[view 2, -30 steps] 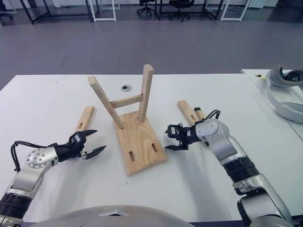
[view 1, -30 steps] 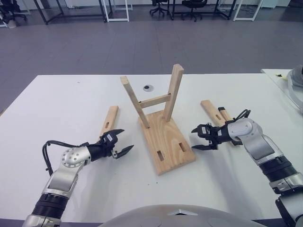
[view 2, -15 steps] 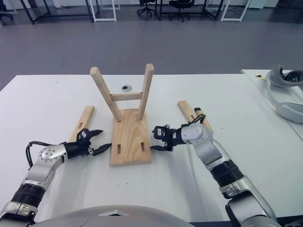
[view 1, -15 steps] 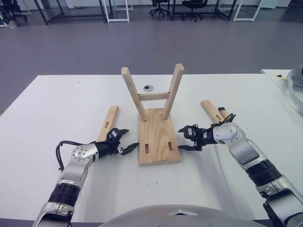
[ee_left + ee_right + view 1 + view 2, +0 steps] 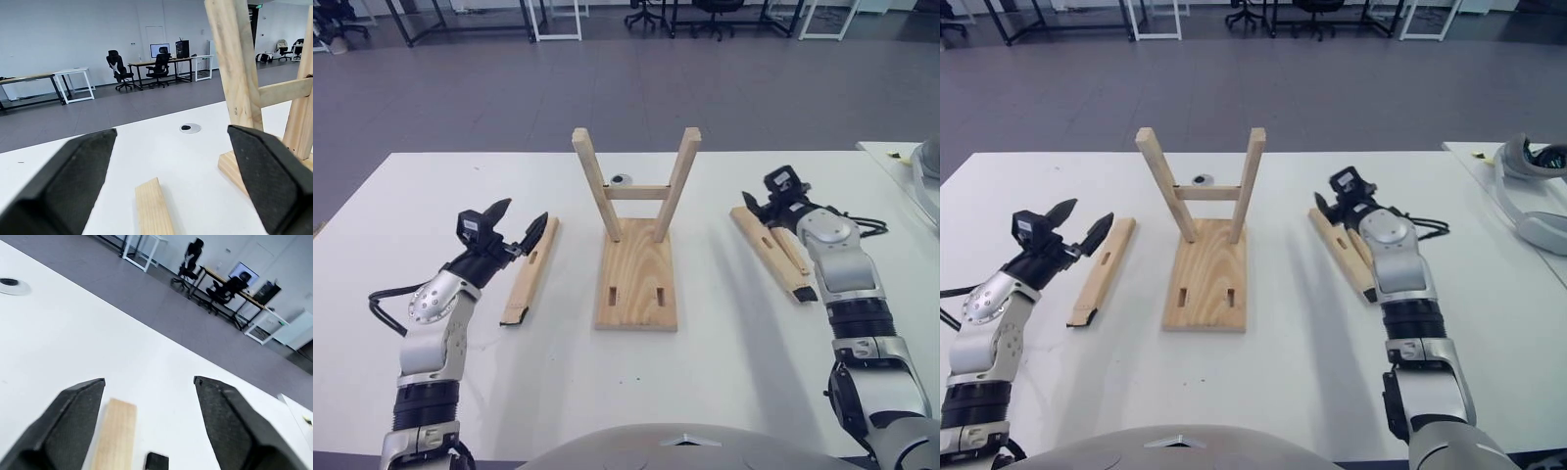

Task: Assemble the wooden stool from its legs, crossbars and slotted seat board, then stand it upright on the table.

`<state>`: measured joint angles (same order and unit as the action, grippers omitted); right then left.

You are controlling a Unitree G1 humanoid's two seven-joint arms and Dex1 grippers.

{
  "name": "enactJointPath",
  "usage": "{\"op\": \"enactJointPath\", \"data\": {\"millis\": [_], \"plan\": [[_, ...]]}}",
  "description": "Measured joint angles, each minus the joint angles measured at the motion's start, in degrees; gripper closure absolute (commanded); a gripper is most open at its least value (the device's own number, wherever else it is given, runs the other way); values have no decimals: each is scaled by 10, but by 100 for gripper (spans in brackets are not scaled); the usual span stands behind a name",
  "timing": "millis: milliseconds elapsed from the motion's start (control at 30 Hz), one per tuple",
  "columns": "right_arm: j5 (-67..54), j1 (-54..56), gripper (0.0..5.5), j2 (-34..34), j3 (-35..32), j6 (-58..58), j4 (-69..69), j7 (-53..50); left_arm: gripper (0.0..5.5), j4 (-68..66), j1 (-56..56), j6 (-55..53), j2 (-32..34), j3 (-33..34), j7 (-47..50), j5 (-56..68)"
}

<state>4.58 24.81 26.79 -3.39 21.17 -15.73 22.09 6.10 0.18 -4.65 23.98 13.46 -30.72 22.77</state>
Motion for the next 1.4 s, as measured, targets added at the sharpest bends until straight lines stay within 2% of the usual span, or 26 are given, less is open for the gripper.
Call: {"op": "enactJointPath", "data": {"millis": [200, 433, 900, 1400], "plan": [[-43, -34, 210, -3, -46, 11, -54, -7, 133, 54, 39, -35, -16, 3, 43, -4], [-44, -54, 210, 13, -71, 10, -65, -38, 133, 59, 54, -46, -30, 3, 63, -5], [-74, -95, 210, 29, -52, 30, -57, 29, 133, 71, 74, -47, -32, -8, 64, -13], [-110, -117, 210, -8, -48, 23, -16, 24, 133, 71, 74, -50, -32, -19, 64, -26]]}}
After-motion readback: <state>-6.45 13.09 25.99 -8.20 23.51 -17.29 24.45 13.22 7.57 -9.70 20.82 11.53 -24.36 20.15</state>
